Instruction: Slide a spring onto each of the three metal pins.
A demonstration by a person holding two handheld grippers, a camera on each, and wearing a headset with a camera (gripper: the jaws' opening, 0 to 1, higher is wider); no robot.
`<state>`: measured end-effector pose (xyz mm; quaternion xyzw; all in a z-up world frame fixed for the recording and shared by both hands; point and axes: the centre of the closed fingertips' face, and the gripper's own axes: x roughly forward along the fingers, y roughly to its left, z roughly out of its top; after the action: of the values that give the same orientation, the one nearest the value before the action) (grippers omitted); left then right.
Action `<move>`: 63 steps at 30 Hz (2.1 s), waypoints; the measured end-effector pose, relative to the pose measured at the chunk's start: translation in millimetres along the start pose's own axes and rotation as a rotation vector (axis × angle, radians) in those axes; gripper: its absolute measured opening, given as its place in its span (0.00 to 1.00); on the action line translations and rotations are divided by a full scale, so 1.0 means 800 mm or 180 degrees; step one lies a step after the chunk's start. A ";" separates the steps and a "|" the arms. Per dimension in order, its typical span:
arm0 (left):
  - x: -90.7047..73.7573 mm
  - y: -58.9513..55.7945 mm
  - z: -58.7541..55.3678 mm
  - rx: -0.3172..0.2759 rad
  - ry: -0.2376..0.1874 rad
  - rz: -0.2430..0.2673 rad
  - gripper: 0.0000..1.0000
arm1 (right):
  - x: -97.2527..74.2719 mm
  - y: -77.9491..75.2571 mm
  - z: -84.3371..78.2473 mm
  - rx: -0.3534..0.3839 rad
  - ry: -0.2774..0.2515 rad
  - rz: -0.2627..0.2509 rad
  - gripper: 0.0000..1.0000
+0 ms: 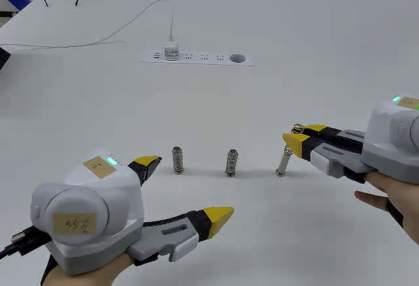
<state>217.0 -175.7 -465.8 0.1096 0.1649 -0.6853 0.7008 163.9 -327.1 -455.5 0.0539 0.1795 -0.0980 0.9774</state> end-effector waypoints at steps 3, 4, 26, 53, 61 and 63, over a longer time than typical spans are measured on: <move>0.000 0.002 -0.001 -0.0015 0.0006 0.0023 0.86 | 0.000 0.002 -0.002 -0.0008 0.0009 0.0002 0.12; 0.000 0.003 -0.001 -0.0023 0.0001 0.0028 0.87 | 0.002 0.003 -0.004 -0.0028 0.0017 0.0010 0.12; 0.002 0.004 -0.008 -0.0045 0.0072 0.0025 0.87 | 0.012 0.007 -0.035 -0.0131 0.0210 -0.0079 0.12; 0.000 0.009 -0.014 -0.0034 0.0161 0.0056 0.85 | 0.022 0.011 -0.065 -0.0018 0.0406 -0.0063 0.15; -0.002 0.015 -0.017 -0.0009 0.0208 0.0091 0.85 | 0.007 0.022 -0.051 0.0044 0.0352 -0.0042 0.33; -0.003 0.016 -0.018 0.0004 0.0233 0.0105 0.84 | 0.004 0.024 -0.051 0.0067 0.0376 -0.0032 0.37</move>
<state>228.4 -167.5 -479.1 0.1377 0.1882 -0.6693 0.7054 157.0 -303.6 -493.2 0.0689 0.2361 -0.1013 0.9640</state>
